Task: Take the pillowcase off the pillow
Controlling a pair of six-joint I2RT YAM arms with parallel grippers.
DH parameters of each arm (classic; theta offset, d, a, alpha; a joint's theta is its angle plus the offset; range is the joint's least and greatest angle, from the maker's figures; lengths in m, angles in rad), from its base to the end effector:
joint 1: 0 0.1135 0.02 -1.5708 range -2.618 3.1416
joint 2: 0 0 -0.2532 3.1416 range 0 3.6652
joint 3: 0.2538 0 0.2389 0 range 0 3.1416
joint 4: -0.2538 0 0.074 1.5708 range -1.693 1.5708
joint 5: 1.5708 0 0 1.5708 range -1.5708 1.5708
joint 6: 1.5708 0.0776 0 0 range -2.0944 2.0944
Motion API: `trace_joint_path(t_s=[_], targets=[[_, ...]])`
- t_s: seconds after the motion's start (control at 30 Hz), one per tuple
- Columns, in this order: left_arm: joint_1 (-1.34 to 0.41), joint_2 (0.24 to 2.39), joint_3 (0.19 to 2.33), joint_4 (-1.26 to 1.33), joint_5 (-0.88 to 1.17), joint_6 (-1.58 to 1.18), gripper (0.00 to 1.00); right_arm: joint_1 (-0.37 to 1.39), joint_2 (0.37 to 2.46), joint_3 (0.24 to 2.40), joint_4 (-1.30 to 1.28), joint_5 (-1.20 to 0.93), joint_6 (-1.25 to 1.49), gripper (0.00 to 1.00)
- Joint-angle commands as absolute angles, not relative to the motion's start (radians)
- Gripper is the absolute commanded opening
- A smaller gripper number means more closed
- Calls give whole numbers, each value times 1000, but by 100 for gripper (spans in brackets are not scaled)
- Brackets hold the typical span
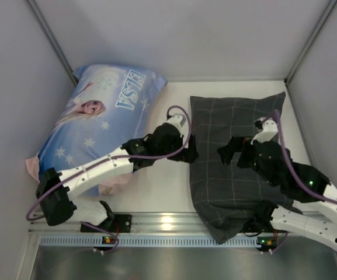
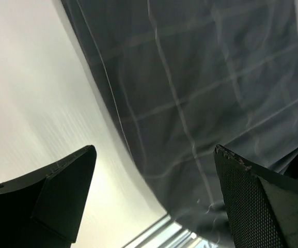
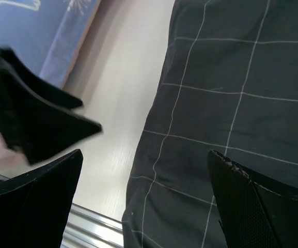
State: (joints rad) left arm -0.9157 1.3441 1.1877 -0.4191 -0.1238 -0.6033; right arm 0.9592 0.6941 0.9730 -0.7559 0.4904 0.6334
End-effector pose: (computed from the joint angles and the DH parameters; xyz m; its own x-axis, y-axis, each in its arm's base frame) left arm 0.2071 -0.2539 0.3013 -0.6837 -0.0342 -0.7290 0.4079 0.8104 -0.4206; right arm 0.1205 0.1082 0.3314 -0.4978 0.1996 -0.8440 -0.2325 0.9069 0.3515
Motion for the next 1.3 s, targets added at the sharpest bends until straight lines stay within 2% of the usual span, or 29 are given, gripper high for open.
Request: trace_joint_path(t_s=[0.0,0.1,0.23,0.53,0.57,0.6,0.63,0.67,0.7,0.8,0.87,0.9,0.97,1.1,1.17,1.2,1.23,1.27], targets=[[-960,1342,1013,-251,-9,-710,99,951,647,1100,-875,580,667,99],[-1046,1376,933,-91,98,-759,99,950,631,1164,-914,598,644,99],[-1188,1492,946,-46,91,-781,99,951,607,1189,-928,629,623,99],[-1223,1736,966,270,236,-868,99,951,580,1175,-936,600,612,99],[-1218,1758,989,262,241,-858,94,951,577,1172,-937,601,612,99],[-1210,1790,1024,250,241,-853,83,950,575,1167,-937,600,612,99],[-1181,1795,1032,245,239,-851,40,950,572,1166,-937,598,618,99],[-1158,1792,1029,252,250,-860,7,950,574,1161,-937,589,620,99],[-1126,1767,1010,261,256,-871,0,951,577,1158,-937,584,621,99],[-976,1634,960,206,247,-864,0,950,595,1131,-936,563,623,99],[-882,1495,980,76,122,-783,0,953,632,1117,-936,540,603,99],[-858,1455,1001,-80,63,-750,0,951,647,1102,-934,531,594,99],[-773,1364,1069,-193,11,-675,0,951,704,1088,-931,509,566,99],[-524,1284,1106,-302,130,-626,0,951,810,1039,-876,408,505,98],[-479,1296,1137,-350,178,-586,0,951,871,1019,-804,283,473,97],[-466,1307,1149,-366,213,-577,6,953,888,994,-773,229,456,96],[-468,1321,1157,-380,233,-569,21,953,931,985,-717,137,427,94],[-466,1337,1152,-380,251,-574,42,968,954,977,-694,111,417,93]])
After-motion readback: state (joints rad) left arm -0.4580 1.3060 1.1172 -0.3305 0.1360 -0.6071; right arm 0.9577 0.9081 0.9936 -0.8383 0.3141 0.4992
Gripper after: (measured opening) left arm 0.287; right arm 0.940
